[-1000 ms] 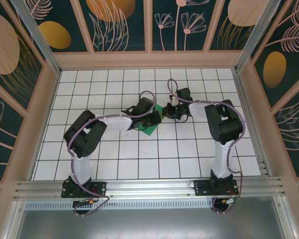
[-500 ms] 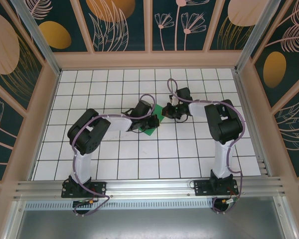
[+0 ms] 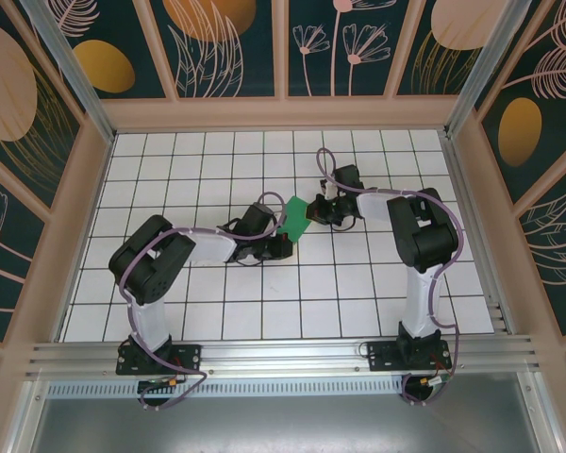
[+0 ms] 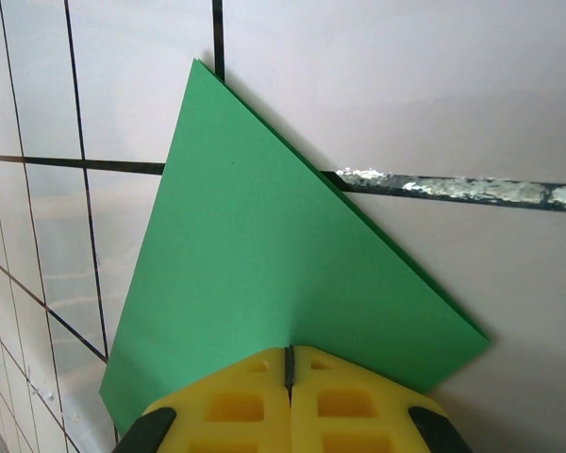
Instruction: Fold a paper plane with a square sheet of paper (pick it up from the middle)
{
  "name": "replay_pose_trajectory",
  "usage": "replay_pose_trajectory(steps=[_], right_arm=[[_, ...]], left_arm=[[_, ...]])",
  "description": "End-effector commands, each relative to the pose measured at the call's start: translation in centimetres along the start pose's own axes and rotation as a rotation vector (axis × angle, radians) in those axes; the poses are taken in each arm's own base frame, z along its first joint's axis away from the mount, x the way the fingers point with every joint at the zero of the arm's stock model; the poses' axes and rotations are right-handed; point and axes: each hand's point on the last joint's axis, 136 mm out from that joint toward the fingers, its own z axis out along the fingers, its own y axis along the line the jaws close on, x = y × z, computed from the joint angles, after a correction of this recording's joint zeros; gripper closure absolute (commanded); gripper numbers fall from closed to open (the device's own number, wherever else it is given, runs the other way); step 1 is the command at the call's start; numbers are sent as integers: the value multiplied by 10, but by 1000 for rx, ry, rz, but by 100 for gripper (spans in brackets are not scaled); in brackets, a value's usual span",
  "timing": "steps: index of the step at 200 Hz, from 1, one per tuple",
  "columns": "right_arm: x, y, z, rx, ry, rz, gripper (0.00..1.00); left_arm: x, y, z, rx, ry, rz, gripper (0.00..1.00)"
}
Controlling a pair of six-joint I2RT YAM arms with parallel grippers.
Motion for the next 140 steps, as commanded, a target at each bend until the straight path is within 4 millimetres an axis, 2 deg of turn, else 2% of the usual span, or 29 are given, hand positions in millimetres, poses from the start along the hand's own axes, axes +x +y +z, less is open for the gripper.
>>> replay_pose_trajectory(steps=[1, 41, 68, 89, 117, 140], right_arm=[[36, -61, 19, 188, 95, 86, 100], [41, -63, 19, 191, 103, 89, 100], [44, -55, 21, 164, 112, 71, 100], [50, -35, 23, 102, 124, 34, 100], [53, -12, 25, 31, 132, 0, 100], [47, -1, 22, 3, 111, -4, 100]], left_arm=[[54, 33, -4, -102, 180, -50, 100], [49, 34, -17, -163, 175, 28, 100], [22, 16, -29, -159, 90, 63, 100], [-7, -7, -39, -107, -31, 63, 100], [-27, -15, -39, -66, -142, 5, 100], [-22, -4, -22, -70, -112, -49, 100]])
